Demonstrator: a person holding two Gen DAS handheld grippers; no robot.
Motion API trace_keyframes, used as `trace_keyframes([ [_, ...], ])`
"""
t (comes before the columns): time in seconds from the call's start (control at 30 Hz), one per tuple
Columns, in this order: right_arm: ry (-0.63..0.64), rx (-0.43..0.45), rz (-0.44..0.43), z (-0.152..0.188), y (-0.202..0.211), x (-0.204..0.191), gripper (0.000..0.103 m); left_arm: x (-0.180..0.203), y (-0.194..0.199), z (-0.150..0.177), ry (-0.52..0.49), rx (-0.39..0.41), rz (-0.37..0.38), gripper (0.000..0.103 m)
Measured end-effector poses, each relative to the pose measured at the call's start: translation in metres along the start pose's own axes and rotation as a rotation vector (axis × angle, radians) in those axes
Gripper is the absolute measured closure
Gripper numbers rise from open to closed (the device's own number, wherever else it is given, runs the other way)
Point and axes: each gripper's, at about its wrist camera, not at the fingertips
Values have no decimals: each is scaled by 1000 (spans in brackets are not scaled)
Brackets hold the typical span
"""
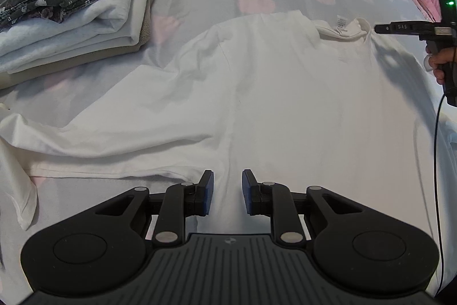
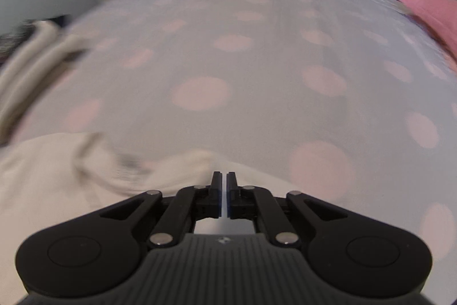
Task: Fold clothes
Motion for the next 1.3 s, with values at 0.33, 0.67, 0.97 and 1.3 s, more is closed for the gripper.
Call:
trace_keyframes([
  [0.33,88,-38,-173,-21,-41,-88,83,-7,-3,3,7,-16,0,84],
  [0.67,-93,3,-275,-42,-66,-96,66,-25,-11,8,32,-47,0,84],
  [0.97,-197,32,-271,-54,-65,-77,81,-28,-10,8,32,-49,14,84],
  [1.3,-198,35,-93,-59,-23,-14,69,-26,-1,3,38,-13,11,84],
])
Point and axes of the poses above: each gripper's, at about its wrist camera, not at the fingertips, and y roughly against the way its jaws point, x to its right, z to its underside, and after that the axes turned 6 degrees about -y, right-handed
